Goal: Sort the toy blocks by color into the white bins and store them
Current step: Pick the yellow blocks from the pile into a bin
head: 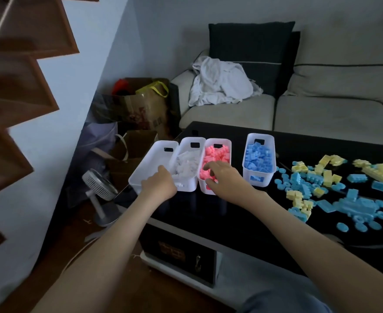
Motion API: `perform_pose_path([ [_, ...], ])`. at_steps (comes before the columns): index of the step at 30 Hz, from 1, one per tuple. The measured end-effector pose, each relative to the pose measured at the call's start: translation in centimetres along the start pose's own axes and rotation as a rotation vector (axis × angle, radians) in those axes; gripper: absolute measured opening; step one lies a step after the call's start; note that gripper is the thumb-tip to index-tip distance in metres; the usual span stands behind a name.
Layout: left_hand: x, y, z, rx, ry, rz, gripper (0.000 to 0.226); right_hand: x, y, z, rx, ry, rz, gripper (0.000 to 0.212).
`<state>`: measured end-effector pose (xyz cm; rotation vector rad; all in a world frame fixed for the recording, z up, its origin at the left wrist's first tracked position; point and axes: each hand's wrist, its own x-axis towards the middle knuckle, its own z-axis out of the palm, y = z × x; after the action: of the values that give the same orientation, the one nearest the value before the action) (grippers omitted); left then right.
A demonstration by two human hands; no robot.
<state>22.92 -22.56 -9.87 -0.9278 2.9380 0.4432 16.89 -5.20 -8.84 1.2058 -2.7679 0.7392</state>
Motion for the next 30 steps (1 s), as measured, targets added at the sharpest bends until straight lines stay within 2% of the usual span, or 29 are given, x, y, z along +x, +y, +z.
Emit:
perform_pose_path([
  [4, 0.0, -0.3, -0.7, 0.115, 0.106, -0.010, 0.023, 0.1, 0.3, 0.1, -0.026, 0.002, 0.028, 0.035],
  [7, -0.5, 0.1, -2.4, 0.195, 0.217, -0.031, 0.022, -0.1, 0.6, 0.1, -0.038, 0.019, 0.046, 0.040],
  [12, -2.8, 2.4, -5.7, 0.326, 0.423, 0.016, 0.025, -0.7, 0.8, -1.5, -0.012, 0.117, 0.061, 0.062],
  [15, -4.8, 5.3, -6.8, 0.351, 0.483, 0.109, 0.022, -1.7, 1.0, -3.3, -0.052, 0.246, 0.054, 0.076],
  [20, -8.1, 11.1, -5.3, 0.226, 0.520, 0.315, 0.015, -4.7, 2.9, -7.4, -0.222, 0.403, 0.054, 0.092],
  [23, -10.0, 14.1, -4.1, 0.178, 0.480, 0.475, 0.022, -6.8, 4.5, -9.8, -0.283, 0.423, 0.050, 0.080],
  [26, -11.5, 16.9, -3.0, 0.070, 0.399, 0.639, 0.024, -9.2, 6.5, -12.0, -0.336, 0.438, 0.000, 0.048],
  [28, -12.5, 18.9, -2.0, -0.021, 0.300, 0.719, 0.028, -11.4, 7.9, -13.5, -0.368, 0.386, 0.026, 0.024],
  [30, -13.7, 20.6, -1.0, -0.095, 0.193, 0.796, 0.030, -13.6, 9.0, -14.8, -0.418, 0.321, 0.085, 0.016],
])
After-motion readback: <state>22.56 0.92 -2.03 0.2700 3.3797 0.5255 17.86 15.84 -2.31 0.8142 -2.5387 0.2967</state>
